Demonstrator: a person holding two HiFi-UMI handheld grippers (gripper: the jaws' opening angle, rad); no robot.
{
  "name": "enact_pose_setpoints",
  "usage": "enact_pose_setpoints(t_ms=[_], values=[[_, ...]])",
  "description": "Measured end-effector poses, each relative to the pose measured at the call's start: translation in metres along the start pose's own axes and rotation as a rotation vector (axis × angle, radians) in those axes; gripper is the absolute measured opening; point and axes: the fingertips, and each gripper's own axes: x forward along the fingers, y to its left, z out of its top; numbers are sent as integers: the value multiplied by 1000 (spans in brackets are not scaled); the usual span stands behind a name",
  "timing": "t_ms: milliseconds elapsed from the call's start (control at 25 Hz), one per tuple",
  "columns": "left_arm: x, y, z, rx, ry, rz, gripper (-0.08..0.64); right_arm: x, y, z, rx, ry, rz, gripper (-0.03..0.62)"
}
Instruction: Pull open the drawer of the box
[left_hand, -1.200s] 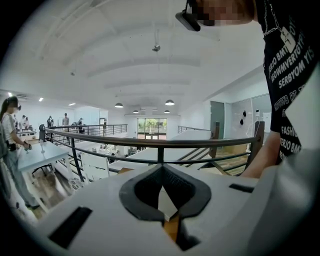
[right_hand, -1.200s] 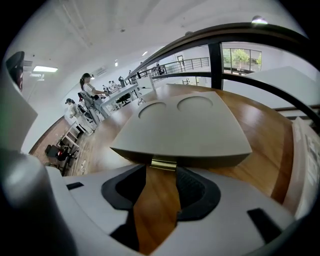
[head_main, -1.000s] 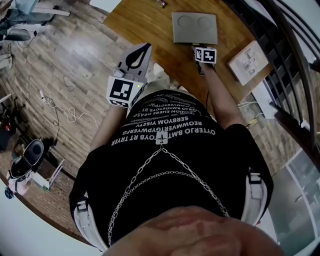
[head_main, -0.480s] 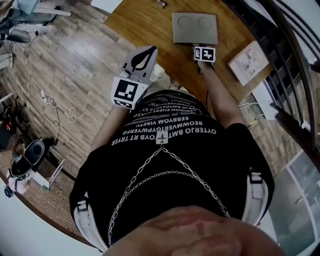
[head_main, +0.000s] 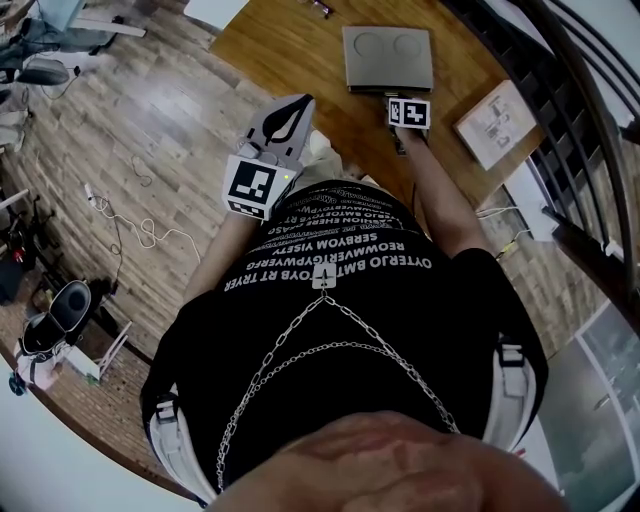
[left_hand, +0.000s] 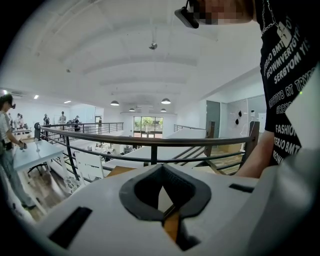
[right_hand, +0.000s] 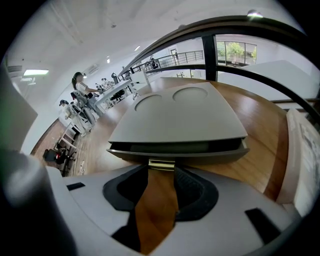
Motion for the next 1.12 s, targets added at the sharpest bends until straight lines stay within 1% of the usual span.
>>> enact_pose_setpoints(t_ms=[480, 1120], values=[[-7, -11, 4, 19, -11, -4, 6, -10, 6, -20, 3, 1, 17, 158], [-15, -21, 4, 20, -21, -10, 6, -20, 10, -40, 11, 19, 26, 158]])
